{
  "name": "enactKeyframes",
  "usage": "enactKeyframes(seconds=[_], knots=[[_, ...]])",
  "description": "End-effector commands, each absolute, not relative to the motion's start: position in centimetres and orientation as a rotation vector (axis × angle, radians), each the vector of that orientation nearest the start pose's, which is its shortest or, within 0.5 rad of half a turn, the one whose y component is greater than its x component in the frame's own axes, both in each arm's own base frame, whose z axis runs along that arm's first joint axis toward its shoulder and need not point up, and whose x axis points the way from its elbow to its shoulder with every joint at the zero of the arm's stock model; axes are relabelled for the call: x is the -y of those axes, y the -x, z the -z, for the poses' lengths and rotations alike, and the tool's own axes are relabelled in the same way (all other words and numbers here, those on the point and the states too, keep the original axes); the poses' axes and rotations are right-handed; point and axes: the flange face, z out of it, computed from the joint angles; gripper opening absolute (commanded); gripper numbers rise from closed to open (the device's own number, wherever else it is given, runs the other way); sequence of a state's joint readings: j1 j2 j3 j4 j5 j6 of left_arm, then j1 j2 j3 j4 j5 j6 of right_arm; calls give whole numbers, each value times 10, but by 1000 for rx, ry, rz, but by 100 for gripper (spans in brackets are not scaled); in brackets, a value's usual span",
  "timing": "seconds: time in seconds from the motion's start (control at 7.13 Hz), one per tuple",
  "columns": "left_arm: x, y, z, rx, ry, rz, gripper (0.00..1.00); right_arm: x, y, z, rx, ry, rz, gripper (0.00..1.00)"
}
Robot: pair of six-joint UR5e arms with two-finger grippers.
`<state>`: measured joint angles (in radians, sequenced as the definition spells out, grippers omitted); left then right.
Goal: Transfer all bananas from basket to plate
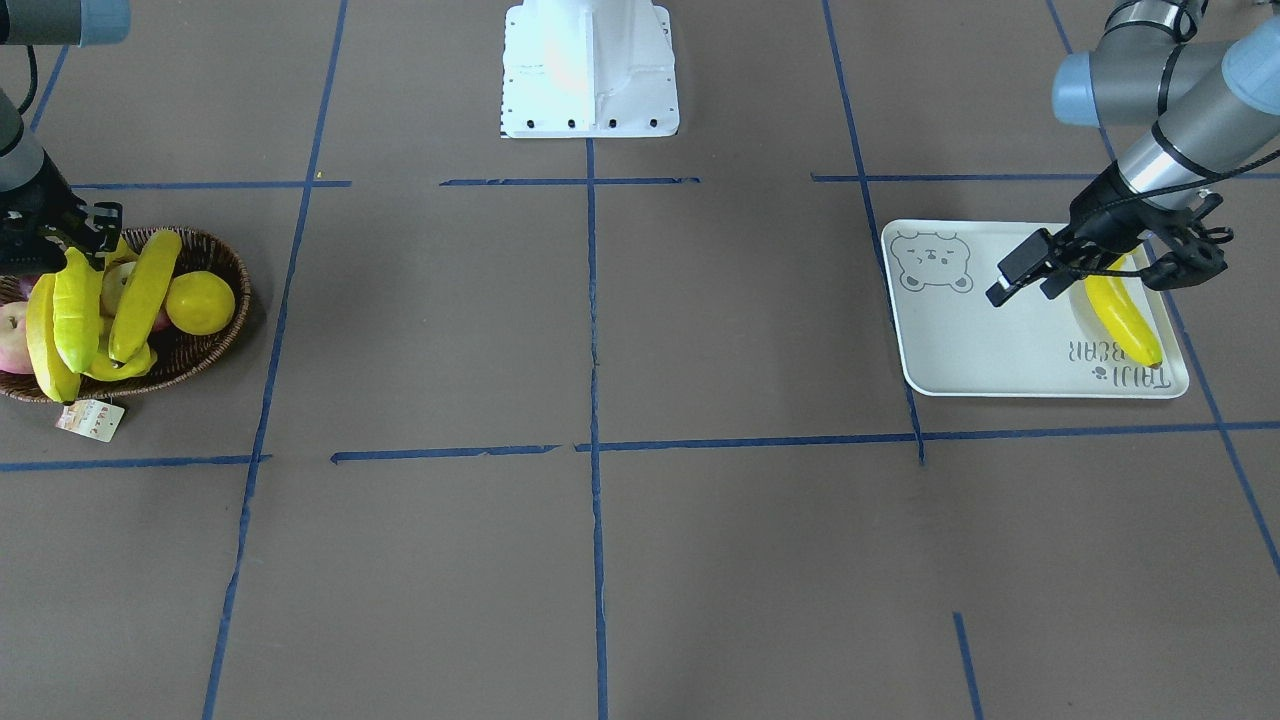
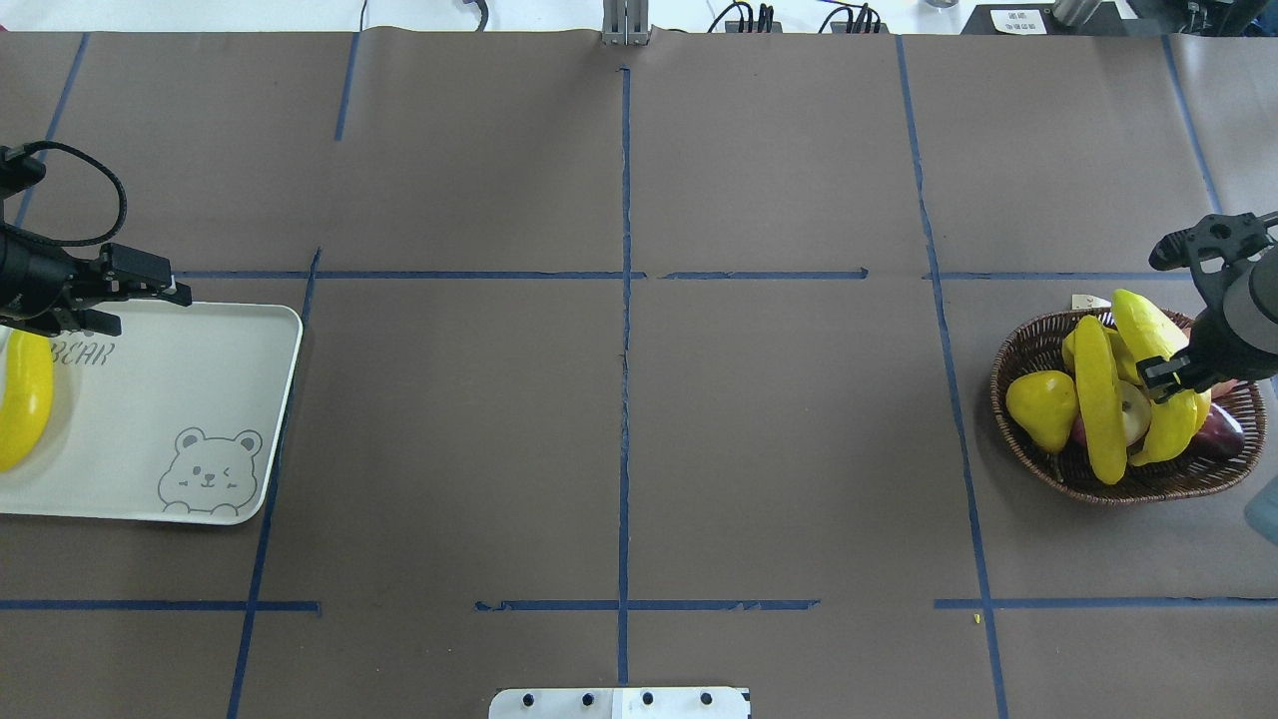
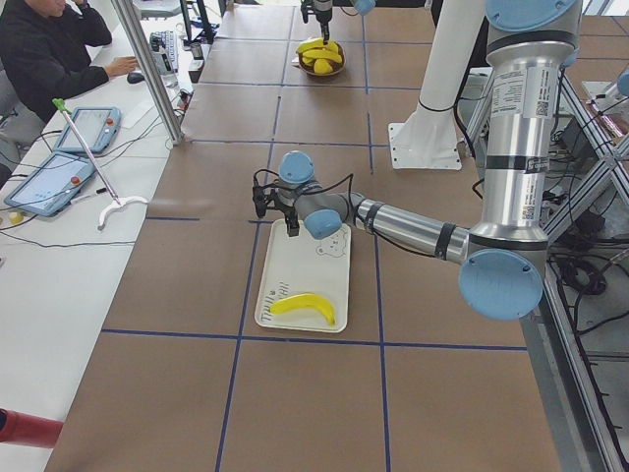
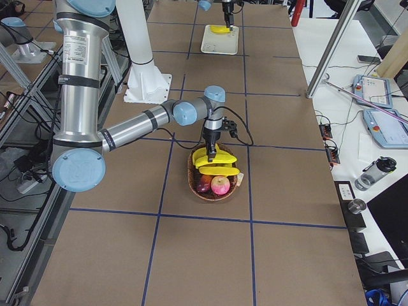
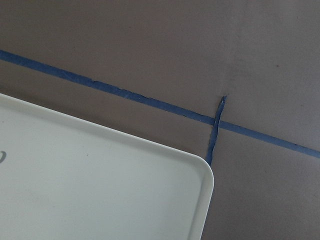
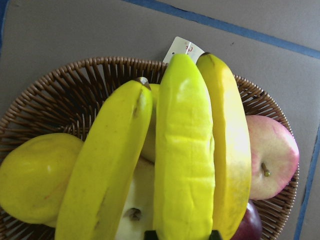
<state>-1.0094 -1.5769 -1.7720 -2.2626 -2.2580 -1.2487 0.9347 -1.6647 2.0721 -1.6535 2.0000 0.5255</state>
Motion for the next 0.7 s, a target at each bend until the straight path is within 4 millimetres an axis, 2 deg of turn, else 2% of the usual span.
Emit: enactKeyframes(seconds=[0.0, 0.14, 0.28, 0.42, 0.56], knots=[[467, -212, -474, -1076, -32, 308, 100, 413, 132, -448, 597, -78, 90, 0], [467, -212, -474, -1077, -33, 308, 100, 412, 91, -423, 636, -103, 94, 0], [465, -215, -472, -1079, -31, 302, 100, 410, 57, -398, 685, -119, 93, 0], [467, -216, -468, -1085, -35, 298, 100, 416, 57, -371, 787, -134, 106, 0], [473, -221, -454, -1107, -41, 289, 100, 429, 70, -342, 897, -140, 138, 0]])
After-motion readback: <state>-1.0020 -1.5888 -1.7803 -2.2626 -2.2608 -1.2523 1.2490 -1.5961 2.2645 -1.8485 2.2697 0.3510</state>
